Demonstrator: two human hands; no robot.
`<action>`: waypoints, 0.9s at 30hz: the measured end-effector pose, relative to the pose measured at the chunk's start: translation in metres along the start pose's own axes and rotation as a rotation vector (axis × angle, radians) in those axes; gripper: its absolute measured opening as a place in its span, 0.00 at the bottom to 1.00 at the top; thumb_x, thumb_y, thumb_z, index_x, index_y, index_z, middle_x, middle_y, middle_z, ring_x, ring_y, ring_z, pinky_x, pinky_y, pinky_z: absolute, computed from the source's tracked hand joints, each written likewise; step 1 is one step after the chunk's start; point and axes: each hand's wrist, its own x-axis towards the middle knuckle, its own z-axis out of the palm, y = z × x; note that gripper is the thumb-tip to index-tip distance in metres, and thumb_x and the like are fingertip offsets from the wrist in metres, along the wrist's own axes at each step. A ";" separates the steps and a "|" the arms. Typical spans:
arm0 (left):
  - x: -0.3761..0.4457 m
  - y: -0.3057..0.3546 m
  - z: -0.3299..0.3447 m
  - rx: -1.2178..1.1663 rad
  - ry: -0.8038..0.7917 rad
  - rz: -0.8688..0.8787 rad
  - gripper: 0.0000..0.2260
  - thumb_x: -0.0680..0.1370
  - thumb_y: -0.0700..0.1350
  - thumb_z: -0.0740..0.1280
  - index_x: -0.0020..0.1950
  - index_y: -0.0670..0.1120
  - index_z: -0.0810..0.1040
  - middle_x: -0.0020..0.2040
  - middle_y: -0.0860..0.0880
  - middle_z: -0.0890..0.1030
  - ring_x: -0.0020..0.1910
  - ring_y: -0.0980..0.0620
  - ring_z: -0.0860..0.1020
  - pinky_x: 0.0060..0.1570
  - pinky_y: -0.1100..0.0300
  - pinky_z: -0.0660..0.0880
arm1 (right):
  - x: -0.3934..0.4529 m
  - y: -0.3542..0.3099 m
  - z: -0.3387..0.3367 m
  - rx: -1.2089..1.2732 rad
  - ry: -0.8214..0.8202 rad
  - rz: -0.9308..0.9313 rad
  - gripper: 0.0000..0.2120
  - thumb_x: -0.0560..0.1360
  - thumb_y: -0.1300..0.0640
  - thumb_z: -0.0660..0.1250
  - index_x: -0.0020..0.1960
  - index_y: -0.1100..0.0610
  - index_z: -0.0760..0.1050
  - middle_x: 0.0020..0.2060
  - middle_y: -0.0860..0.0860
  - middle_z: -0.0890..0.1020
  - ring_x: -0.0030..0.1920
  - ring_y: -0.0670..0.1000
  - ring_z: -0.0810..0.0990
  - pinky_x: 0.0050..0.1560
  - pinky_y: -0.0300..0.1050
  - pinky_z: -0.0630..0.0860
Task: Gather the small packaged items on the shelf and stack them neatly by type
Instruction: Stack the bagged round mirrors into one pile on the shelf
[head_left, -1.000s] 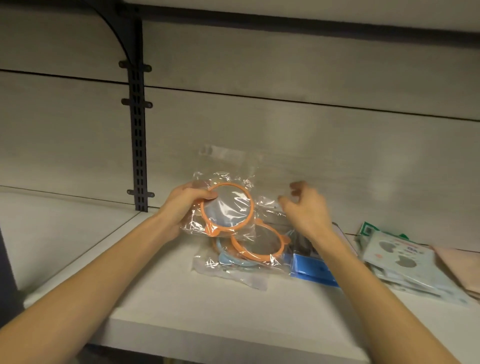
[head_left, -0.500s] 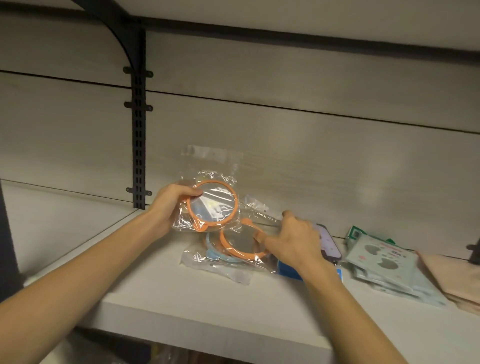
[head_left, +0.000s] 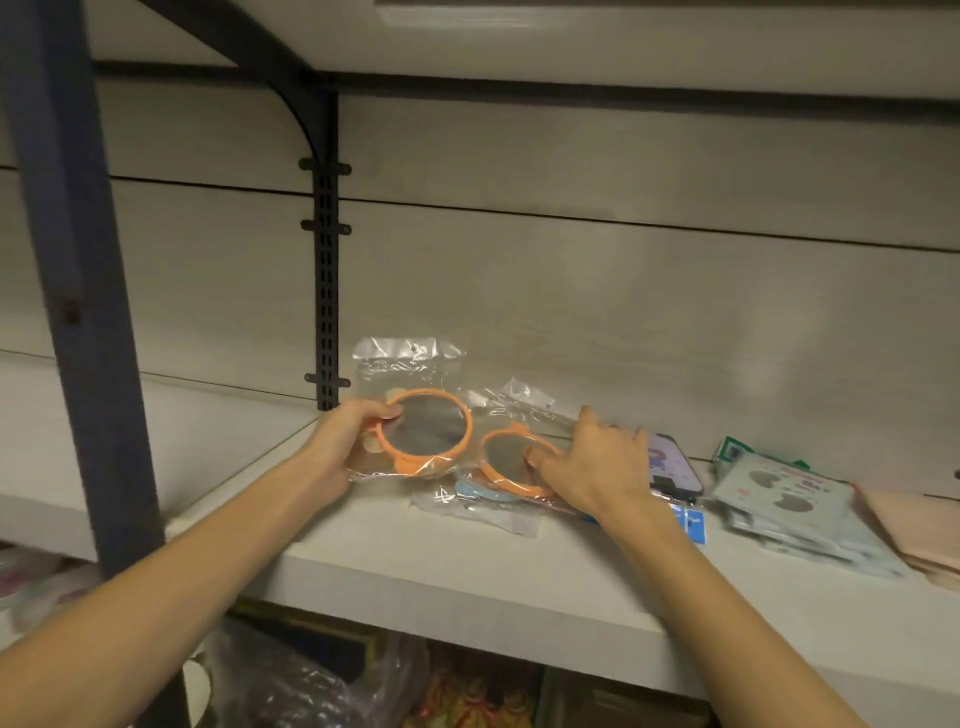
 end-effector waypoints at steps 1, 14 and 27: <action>-0.003 -0.001 -0.001 0.010 0.014 -0.009 0.00 0.72 0.40 0.73 0.42 0.44 0.83 0.37 0.50 0.83 0.32 0.54 0.80 0.47 0.56 0.77 | -0.002 -0.002 0.000 -0.019 -0.027 0.017 0.32 0.71 0.31 0.62 0.59 0.57 0.72 0.52 0.57 0.83 0.62 0.61 0.76 0.72 0.59 0.58; -0.035 -0.009 -0.020 0.308 0.109 0.082 0.21 0.70 0.41 0.74 0.62 0.42 0.75 0.42 0.45 0.81 0.36 0.49 0.79 0.42 0.49 0.82 | -0.035 -0.013 0.004 0.663 0.192 0.004 0.42 0.68 0.47 0.77 0.77 0.47 0.61 0.64 0.46 0.76 0.62 0.50 0.76 0.57 0.48 0.75; -0.048 -0.005 -0.013 0.332 0.077 0.143 0.14 0.74 0.38 0.72 0.57 0.45 0.74 0.47 0.43 0.81 0.41 0.48 0.80 0.46 0.52 0.79 | -0.049 -0.021 -0.014 1.087 0.452 0.101 0.30 0.70 0.58 0.78 0.69 0.50 0.71 0.63 0.46 0.77 0.56 0.48 0.80 0.61 0.50 0.79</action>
